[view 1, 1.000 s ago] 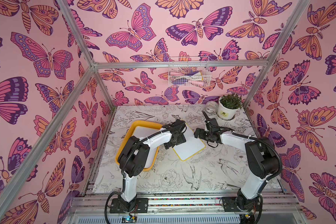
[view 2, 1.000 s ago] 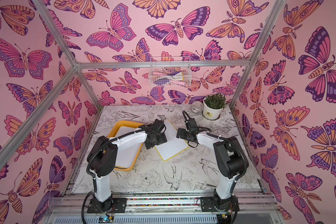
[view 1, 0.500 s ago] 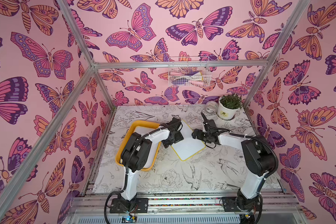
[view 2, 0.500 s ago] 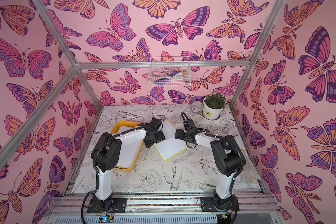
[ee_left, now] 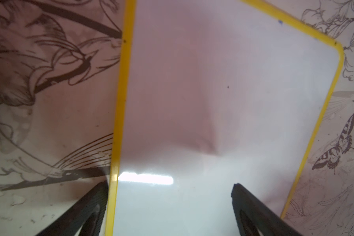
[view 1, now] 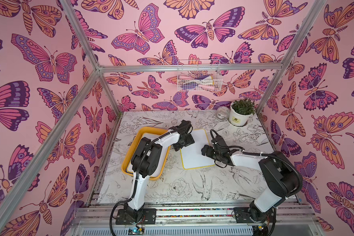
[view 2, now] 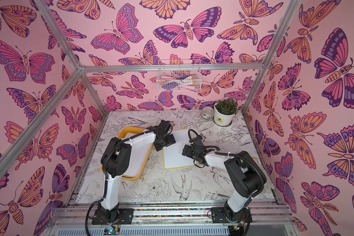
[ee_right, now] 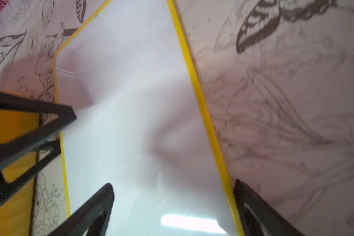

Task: Put the whiteboard into the storage box
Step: Move the whiteboard to the center of the board.

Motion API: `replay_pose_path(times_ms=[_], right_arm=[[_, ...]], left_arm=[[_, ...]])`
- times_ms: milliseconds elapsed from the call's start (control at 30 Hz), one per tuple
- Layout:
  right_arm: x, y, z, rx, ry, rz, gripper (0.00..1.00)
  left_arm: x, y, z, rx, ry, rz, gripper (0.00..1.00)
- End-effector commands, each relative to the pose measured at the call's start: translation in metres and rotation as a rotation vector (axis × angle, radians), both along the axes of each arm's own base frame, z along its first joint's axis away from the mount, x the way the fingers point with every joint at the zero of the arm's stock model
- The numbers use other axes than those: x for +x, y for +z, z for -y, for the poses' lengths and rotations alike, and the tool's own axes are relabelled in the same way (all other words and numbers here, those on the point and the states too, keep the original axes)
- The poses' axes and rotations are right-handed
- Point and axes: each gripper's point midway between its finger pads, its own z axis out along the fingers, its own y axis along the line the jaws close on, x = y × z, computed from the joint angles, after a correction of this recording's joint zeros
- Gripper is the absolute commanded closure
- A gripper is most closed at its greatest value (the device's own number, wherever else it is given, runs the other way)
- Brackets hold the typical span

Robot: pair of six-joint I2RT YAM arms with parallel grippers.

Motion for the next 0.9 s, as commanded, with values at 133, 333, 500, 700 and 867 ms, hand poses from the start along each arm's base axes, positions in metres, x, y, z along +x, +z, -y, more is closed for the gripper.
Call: replay_pose_path(times_ms=[133,333,500,700,867], right_arm=[[-0.051,-0.003,-0.011,0.032,-0.048,-0.049,0.06],[-0.049,0.02,0.029,-0.109,-0.133,0.045,0.05],[-0.039,0.034,0.045,-0.154,-0.192,0.151,0.04],[-0.02,0.032,0.052,-0.226,-0.255,0.222,0.04],[-0.004,0.022,0.042,-0.242,-0.25,0.247,0.04]], left_arm=[[-0.038,-0.038,0.01,0.024,-0.096,-0.098,0.05],[-0.058,-0.042,-0.001,0.094,-0.135,-0.093,0.05],[-0.068,-0.045,-0.012,0.135,-0.156,-0.095,0.05],[-0.075,-0.047,-0.018,0.162,-0.174,-0.112,0.06],[-0.077,-0.047,-0.022,0.188,-0.193,-0.118,0.06]])
